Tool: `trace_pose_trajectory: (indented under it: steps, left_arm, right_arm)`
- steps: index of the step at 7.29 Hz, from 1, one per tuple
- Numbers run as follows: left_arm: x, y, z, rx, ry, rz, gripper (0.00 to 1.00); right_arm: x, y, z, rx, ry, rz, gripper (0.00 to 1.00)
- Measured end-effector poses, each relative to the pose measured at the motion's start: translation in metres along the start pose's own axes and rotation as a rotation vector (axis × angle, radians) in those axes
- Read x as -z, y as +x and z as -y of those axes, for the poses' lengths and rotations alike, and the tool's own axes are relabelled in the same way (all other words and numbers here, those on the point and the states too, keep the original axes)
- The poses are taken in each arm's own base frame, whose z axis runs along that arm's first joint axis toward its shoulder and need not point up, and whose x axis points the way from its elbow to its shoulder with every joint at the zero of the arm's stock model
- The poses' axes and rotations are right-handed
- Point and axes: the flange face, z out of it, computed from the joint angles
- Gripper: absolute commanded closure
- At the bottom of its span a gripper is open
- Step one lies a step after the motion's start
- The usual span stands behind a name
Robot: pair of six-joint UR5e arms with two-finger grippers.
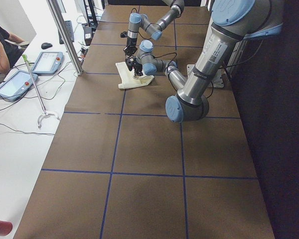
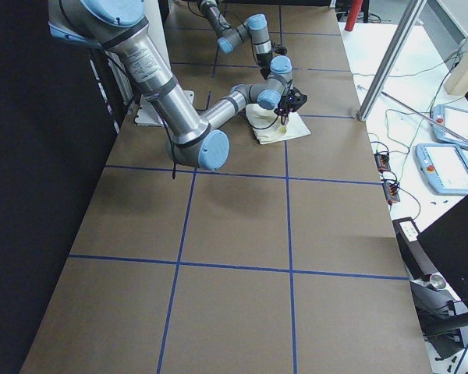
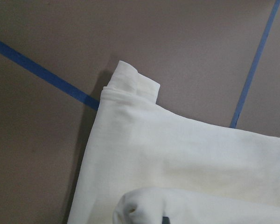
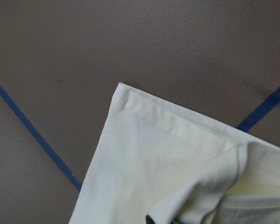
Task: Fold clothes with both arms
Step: 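Release the folded edge and raise both grippers away from the shirt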
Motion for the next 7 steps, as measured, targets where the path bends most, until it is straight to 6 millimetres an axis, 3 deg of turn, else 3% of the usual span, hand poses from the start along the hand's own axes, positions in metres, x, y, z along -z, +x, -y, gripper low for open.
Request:
trace_pose_trajectory:
  steps: [1, 2, 3, 5, 7]
  left_arm:
    - [0.0, 0.001, 0.0, -0.001, 0.0, -0.001, 0.84]
    - [0.001, 0.001, 0.006, 0.001, 0.008, -0.001, 0.24]
    - [0.002, 0.001, 0.024, -0.003, 0.03, 0.002, 0.05]
    - [-0.001, 0.001, 0.088, -0.047, 0.079, 0.042, 0.01]
    - [-0.002, 0.004, 0.102, -0.086, 0.059, 0.039, 0.01]
  right_arm:
    - [-0.003, -0.005, -0.001, 0.0, 0.0, -0.004, 0.1]
    - [-0.007, -0.006, 0.001, -0.001, 0.004, -0.011, 0.0]
    - [-0.009, -0.006, 0.011, -0.009, 0.011, -0.019, 0.0]
    - [0.008, -0.013, 0.06, -0.015, -0.019, -0.039, 0.0]
    - [0.019, -0.017, 0.077, -0.007, -0.04, -0.04, 0.0]
